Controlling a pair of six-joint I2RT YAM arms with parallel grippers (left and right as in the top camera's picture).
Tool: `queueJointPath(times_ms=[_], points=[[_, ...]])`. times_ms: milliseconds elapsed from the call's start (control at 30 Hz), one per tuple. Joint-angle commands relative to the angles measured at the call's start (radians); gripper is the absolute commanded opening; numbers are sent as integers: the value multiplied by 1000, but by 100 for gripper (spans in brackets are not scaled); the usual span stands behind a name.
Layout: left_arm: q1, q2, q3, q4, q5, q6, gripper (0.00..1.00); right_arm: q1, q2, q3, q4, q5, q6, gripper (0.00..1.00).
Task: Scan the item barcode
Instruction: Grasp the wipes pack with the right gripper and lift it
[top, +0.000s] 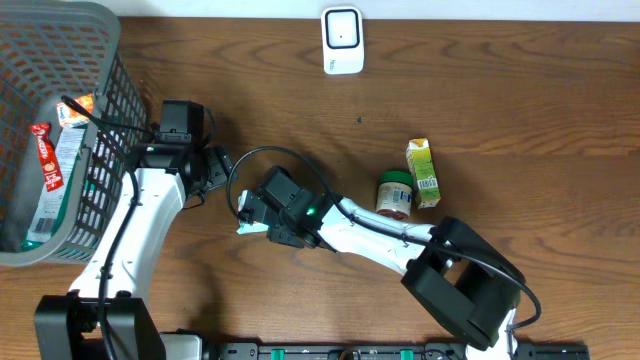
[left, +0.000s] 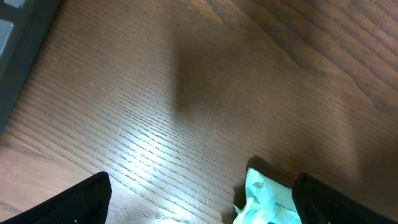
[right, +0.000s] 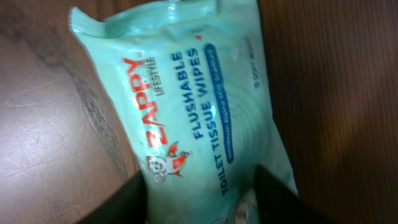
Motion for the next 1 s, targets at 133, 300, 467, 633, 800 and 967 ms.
queueJointPath(times_ms=[133,300,467,633,800,967], points=[[5,3,-9,-2,-6,-2,94,11,19,6,-10,-53,74,12],[5,3,-9,-2,-6,-2,93,7,-84,6,-36,-61,225,1],[5,3,-9,-2,-6,-2,94,-49,-216,6,-136,-234,330,1],[5,3,-9,-2,-6,-2,94,-153,-229,6,-168,-540,370,1],[5,3,-9,-2,-6,-2,94,-233,-213,6,-209,-587,394,20],[5,3,-9,-2,-6,-2,94,-161,-213,6,-203,-498,329,45]])
